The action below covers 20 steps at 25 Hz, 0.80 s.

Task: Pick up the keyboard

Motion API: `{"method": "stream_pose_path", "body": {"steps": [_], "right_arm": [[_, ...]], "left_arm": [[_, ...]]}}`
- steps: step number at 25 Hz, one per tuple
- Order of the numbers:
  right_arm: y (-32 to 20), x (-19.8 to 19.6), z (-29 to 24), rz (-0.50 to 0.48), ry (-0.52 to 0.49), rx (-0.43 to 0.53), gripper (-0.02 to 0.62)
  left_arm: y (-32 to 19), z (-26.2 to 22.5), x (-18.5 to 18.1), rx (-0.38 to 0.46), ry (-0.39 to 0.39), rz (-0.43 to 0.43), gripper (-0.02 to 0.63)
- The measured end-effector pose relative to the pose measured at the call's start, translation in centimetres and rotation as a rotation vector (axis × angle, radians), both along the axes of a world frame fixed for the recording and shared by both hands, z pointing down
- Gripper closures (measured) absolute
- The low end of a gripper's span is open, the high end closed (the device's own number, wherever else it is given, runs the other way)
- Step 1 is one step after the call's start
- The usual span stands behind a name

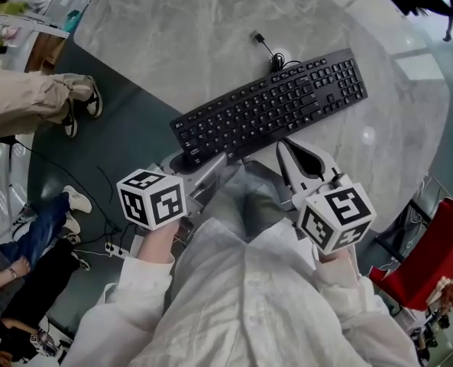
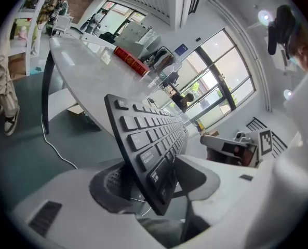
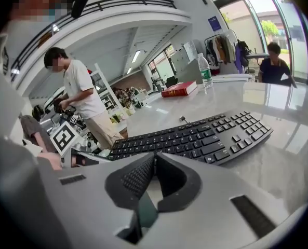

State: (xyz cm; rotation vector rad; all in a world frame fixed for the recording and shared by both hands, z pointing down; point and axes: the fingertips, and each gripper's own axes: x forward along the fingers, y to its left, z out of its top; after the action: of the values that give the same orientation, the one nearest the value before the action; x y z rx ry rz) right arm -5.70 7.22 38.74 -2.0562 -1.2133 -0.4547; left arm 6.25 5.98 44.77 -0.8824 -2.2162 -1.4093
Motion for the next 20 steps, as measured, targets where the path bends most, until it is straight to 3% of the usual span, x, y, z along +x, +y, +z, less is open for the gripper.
{"method": "stream_pose_path", "body": {"steps": [11, 20], "right_arm": [[0.8, -1.4, -0.1, 0.09, 0.129, 0.007, 0.563], [1.0, -2.9, 0.5, 0.161, 0.147, -0.003, 0.554]], "left_arm": [[0.2, -1.3, 0.0, -0.026, -0.002, 0.0, 0.374], [0.4, -3.0, 0.1, -0.058, -0.015, 0.003, 0.383]]}}
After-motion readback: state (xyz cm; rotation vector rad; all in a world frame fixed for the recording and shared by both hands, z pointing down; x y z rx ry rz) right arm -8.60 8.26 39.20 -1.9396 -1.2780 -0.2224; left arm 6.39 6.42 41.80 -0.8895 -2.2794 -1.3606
